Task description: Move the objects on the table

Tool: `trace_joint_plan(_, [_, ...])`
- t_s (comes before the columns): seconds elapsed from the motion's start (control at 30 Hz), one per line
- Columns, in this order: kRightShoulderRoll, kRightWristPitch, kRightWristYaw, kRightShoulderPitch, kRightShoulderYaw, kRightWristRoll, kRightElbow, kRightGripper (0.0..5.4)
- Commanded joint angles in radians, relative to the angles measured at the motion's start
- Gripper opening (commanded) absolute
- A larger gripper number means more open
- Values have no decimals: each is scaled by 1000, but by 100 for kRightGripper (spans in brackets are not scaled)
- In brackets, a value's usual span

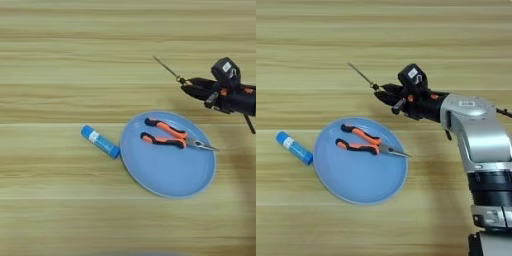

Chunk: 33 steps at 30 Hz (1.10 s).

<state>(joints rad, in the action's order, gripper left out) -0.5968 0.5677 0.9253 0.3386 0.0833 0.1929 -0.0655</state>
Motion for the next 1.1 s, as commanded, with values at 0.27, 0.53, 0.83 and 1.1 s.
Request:
trace_joint_plan(0.27, [-111, 0, 88, -54, 16, 86, -213, 88])
trace_joint_plan(0.53, [-129, -6, 164, -85, -21, 109, -208, 88])
trace_joint_plan(0.83, [-130, 0, 223, -97, -85, 115, -150, 88])
trace_joint_plan(1.1, [-141, -17, 256, -127, -133, 99, -134, 88])
